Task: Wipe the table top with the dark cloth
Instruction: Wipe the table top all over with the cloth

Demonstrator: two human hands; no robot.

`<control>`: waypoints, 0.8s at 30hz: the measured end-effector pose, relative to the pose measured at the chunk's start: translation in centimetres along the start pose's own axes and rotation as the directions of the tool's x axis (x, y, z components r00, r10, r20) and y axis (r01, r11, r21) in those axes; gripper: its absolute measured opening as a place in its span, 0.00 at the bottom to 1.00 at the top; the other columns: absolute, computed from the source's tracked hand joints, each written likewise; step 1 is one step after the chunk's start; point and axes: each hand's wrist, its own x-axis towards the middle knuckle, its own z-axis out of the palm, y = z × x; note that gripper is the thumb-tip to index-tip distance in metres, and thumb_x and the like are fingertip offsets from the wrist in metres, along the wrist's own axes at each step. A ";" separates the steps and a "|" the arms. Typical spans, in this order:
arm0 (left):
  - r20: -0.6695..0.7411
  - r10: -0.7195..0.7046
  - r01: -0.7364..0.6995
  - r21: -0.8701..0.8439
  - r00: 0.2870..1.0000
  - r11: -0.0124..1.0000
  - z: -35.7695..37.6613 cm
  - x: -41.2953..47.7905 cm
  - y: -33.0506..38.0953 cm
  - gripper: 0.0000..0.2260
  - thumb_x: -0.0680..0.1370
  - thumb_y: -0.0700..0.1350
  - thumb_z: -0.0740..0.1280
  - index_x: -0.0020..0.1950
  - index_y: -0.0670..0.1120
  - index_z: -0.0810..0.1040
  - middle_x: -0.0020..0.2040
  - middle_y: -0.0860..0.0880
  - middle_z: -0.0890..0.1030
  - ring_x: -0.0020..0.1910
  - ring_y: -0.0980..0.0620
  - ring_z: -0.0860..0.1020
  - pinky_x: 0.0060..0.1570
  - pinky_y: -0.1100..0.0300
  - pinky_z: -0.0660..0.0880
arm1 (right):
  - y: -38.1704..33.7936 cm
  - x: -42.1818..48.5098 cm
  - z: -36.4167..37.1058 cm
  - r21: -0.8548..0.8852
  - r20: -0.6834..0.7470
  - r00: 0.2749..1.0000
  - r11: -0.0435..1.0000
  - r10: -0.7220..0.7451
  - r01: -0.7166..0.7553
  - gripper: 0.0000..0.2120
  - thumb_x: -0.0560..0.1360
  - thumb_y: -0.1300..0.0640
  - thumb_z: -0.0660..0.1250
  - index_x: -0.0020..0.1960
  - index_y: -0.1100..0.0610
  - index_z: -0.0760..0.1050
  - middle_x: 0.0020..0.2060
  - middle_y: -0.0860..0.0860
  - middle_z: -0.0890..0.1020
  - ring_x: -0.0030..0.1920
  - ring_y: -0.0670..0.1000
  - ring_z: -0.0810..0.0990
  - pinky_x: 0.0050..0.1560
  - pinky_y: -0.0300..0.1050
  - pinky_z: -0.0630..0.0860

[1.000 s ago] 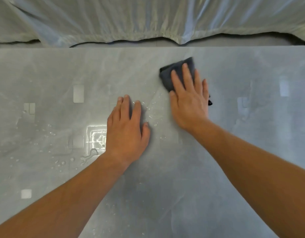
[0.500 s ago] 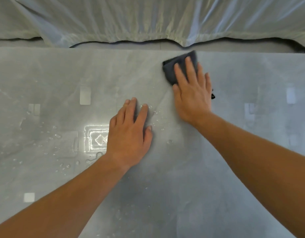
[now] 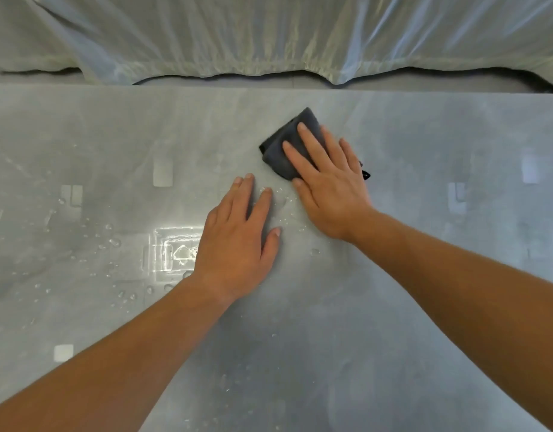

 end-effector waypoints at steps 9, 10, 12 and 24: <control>-0.003 0.008 -0.008 0.017 1.000 1.000 -0.5 -2.8 -1.3 0.26 0.81 0.57 0.54 0.76 0.46 0.63 0.81 0.39 0.53 0.80 0.41 0.49 0.77 0.48 0.48 | -0.6 4.6 -0.6 0.087 -0.057 0.922 0.922 0.383 -0.378 0.27 0.84 0.45 0.47 0.82 0.47 0.47 0.82 0.51 0.45 0.80 0.60 0.44 0.79 0.60 0.43; -0.007 -0.007 0.007 0.013 1.000 1.000 -0.5 -3.2 -1.2 0.27 0.81 0.57 0.54 0.77 0.45 0.63 0.80 0.39 0.53 0.80 0.41 0.49 0.77 0.48 0.48 | -1.4 3.5 -0.3 0.073 -0.051 0.947 0.947 0.317 -0.313 0.27 0.84 0.45 0.47 0.82 0.48 0.48 0.82 0.51 0.46 0.80 0.61 0.45 0.79 0.61 0.44; -0.016 -0.027 0.027 -0.004 1.000 1.000 -0.3 -4.1 -0.7 0.27 0.81 0.56 0.54 0.77 0.44 0.63 0.80 0.39 0.53 0.80 0.41 0.49 0.77 0.47 0.48 | -2.5 0.1 0.4 0.027 -0.021 0.993 0.993 0.118 -0.118 0.27 0.83 0.45 0.48 0.81 0.47 0.51 0.82 0.51 0.49 0.80 0.61 0.48 0.79 0.61 0.46; 0.016 0.011 -0.011 -0.046 1.000 0.999 0.3 -5.5 -1.4 0.29 0.81 0.58 0.52 0.80 0.46 0.57 0.82 0.44 0.48 0.80 0.47 0.43 0.78 0.53 0.43 | -3.5 -4.8 1.4 0.108 -0.039 0.950 0.947 0.309 -0.303 0.26 0.85 0.46 0.49 0.82 0.46 0.50 0.82 0.50 0.47 0.81 0.59 0.45 0.79 0.59 0.42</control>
